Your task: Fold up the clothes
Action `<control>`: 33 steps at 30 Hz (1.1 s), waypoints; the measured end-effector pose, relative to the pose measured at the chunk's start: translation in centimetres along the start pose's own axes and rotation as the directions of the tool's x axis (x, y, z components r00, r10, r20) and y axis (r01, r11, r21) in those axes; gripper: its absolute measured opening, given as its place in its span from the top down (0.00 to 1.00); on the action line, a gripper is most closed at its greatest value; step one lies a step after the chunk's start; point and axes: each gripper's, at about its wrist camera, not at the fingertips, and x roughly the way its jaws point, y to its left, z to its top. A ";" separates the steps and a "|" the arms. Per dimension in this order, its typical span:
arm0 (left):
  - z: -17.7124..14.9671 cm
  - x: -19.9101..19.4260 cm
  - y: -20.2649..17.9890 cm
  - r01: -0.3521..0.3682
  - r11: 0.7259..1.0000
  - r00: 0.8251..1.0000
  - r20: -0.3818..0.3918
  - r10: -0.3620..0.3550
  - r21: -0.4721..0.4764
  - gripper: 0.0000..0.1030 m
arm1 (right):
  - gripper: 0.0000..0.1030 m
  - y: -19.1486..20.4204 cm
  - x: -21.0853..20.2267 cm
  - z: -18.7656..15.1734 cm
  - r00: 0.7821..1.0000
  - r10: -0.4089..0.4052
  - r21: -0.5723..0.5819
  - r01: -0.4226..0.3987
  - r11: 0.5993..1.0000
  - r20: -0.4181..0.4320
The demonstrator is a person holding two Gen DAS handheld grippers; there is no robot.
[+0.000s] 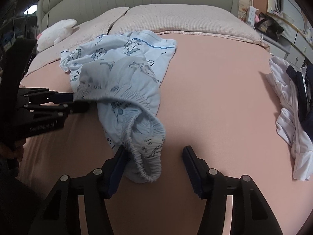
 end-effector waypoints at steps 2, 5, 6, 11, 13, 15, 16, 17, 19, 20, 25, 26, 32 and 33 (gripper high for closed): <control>0.3 -0.4 0.3 0.022 0.999 1.000 0.006 -0.022 -0.025 0.78 | 0.44 -0.3 -0.4 -0.1 0.999 0.048 0.025 -0.048 0.999 0.005; 0.7 -0.9 0.5 0.046 0.998 0.999 0.015 -0.045 -0.052 0.78 | 0.44 -0.5 -0.9 -0.2 0.993 0.112 0.067 -0.113 0.991 0.024; 0.7 -0.9 0.4 0.038 0.998 0.999 0.011 -0.037 -0.048 0.78 | 0.44 -0.4 -0.9 -0.3 0.993 0.115 0.069 -0.116 0.991 0.026; 1.7 -0.2 0.2 0.027 0.993 1.000 0.008 -0.027 -0.116 0.84 | 0.67 1.2 -0.3 -0.5 1.000 -0.005 -0.017 0.006 1.000 0.031; 1.9 -0.5 0.9 0.034 0.987 0.999 0.022 -0.031 -0.158 0.89 | 0.81 1.5 -0.2 -0.3 0.999 -0.019 -0.036 0.020 0.999 0.030; 2.2 -1.0 1.8 0.058 0.977 0.998 0.038 -0.051 -0.204 0.92 | 0.90 1.6 -0.1 0.0 1.000 -0.003 -0.044 0.004 0.999 0.026; 2.5 -1.4 2.3 0.071 0.971 0.997 0.053 -0.060 -0.229 0.92 | 0.91 1.7 -0.2 0.3 1.000 -0.008 -0.051 0.009 0.999 0.029; 2.7 -1.8 2.8 0.088 0.963 0.995 0.068 -0.073 -0.254 0.93 | 0.92 1.8 -0.3 0.6 0.999 -0.014 -0.059 0.016 0.998 0.032; 3.2 -2.9 4.0 0.125 0.947 0.990 0.104 -0.098 -0.297 0.93 | 0.93 2.0 -0.9 1.4 0.998 -0.029 -0.091 0.033 0.995 0.047; 3.5 -3.3 4.4 0.143 0.940 0.987 0.114 -0.112 -0.310 0.93 | 0.93 2.2 -1.4 2.0 0.998 -0.037 -0.117 0.044 0.992 0.059; 5.1 -5.3 4.8 0.143 0.940 0.983 0.155 -0.099 -0.309 0.95 | 0.93 3.5 -4.7 5.1 0.985 -0.091 -0.249 0.126 0.960 0.148; 5.5 -5.8 4.7 0.143 0.941 0.981 0.169 -0.095 -0.306 0.95 | 0.93 3.9 -5.7 5.9 0.979 -0.102 -0.277 0.148 0.949 0.174; 6.6 -8.2 5.0 0.178 0.933 0.974 0.194 -0.120 -0.312 0.95 | 0.94 5.7 -10.0 9.2 0.952 -0.103 -0.396 0.216 0.892 0.288; 6.3 -8.2 4.8 0.182 0.936 0.975 0.181 -0.131 -0.301 0.95 | 0.94 5.9 -10.5 9.7 0.951 -0.092 -0.412 0.213 0.886 0.294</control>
